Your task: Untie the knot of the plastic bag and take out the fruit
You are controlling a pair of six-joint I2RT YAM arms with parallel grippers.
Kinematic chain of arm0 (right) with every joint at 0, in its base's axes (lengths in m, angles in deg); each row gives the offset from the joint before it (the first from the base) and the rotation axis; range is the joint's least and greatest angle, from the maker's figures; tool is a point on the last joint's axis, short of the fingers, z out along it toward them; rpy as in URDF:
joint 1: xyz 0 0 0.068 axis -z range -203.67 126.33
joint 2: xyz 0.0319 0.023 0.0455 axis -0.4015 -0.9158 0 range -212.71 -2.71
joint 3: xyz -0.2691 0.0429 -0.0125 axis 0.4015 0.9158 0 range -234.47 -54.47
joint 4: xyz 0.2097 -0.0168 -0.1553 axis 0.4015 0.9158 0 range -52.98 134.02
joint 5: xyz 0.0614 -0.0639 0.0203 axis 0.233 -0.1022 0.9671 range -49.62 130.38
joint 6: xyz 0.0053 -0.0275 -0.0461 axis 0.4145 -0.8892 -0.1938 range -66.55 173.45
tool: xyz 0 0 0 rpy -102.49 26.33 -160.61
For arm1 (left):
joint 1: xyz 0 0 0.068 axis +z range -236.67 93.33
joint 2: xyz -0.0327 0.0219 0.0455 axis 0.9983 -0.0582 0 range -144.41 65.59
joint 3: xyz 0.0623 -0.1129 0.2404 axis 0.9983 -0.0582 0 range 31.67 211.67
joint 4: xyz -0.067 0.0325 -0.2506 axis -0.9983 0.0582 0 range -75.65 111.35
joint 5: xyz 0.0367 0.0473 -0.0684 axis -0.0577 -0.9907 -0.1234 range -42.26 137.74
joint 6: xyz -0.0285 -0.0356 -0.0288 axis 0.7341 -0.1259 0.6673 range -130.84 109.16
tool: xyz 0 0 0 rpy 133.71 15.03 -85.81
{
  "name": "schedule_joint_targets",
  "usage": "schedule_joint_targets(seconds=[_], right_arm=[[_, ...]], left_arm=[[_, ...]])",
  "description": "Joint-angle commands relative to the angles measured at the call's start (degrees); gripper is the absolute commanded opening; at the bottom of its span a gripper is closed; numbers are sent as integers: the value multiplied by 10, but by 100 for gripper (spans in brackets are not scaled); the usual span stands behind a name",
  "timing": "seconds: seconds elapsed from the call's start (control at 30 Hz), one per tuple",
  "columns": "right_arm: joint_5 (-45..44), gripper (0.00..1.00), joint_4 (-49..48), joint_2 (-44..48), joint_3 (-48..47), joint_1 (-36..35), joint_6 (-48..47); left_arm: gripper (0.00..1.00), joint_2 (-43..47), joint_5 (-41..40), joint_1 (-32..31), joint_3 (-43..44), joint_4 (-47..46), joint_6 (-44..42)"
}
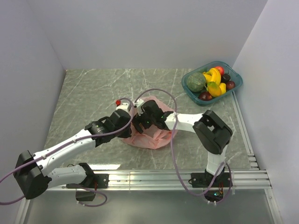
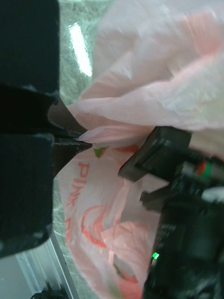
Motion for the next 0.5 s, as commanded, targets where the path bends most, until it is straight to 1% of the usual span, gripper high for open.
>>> schedule_joint_targets(seconds=[0.0,0.1,0.23,0.3,0.33,0.37,0.43,0.47], right_arm=[[13,91,-42,-22,-44,-2,4],[9,88,-60,-35,-49,-6,13],[-9,89,-89,-31,-36,-7,50],[-15,89,-103,-19,-12,-7,70],[-15,89,-116,1,1,-6,76],[-19,89,-122,13,28,-7,93],[-37,89,-145,54,58,-6,122],[-68,88,-153,71,93,-6,157]], left_arm=[[1,-1,19,1,-13,-30,-4],[1,0,21,2,-21,-37,-2],[1,2,17,2,-23,-36,0],[2,13,-1,2,-23,-29,8],[2,19,-9,2,-24,-26,12],[1,24,-27,1,-25,-23,16],[1,47,-46,2,-22,-22,16],[0,54,-60,2,-18,-21,12]])
